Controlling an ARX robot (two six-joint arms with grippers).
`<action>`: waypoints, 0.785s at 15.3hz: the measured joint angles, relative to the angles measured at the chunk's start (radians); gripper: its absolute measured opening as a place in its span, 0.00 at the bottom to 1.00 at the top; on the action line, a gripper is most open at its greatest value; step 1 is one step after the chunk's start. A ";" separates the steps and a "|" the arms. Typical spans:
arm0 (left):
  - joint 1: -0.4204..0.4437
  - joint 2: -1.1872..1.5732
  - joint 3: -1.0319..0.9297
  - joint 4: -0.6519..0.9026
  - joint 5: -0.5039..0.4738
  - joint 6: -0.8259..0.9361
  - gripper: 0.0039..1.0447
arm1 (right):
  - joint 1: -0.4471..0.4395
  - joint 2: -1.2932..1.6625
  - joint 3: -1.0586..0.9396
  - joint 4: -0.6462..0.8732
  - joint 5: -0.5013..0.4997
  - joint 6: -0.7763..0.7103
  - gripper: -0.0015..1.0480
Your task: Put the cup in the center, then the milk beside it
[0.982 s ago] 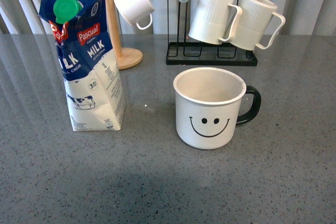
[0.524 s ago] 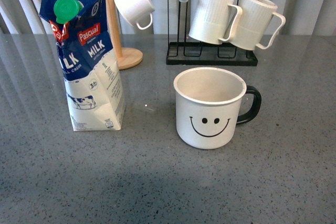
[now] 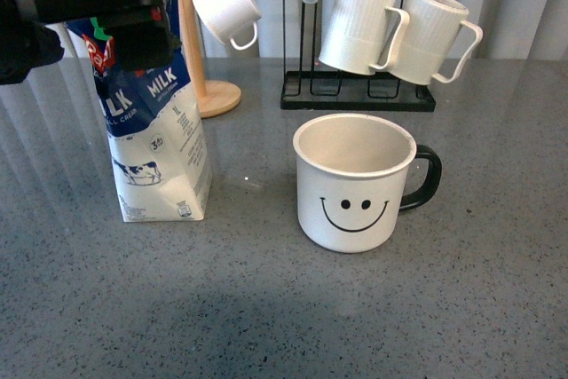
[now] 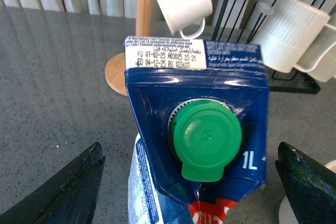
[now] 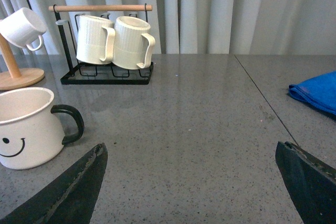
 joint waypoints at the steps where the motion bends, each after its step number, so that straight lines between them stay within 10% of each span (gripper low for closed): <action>1: 0.000 0.032 0.017 -0.018 -0.009 -0.007 0.94 | 0.000 0.000 0.000 0.000 0.000 0.000 0.94; 10: -0.034 0.076 0.044 -0.025 -0.050 -0.025 0.04 | 0.000 0.000 0.000 0.000 0.000 0.000 0.94; 12: -0.055 0.037 0.035 -0.035 -0.064 -0.023 0.02 | 0.000 0.000 0.000 0.000 0.000 0.000 0.94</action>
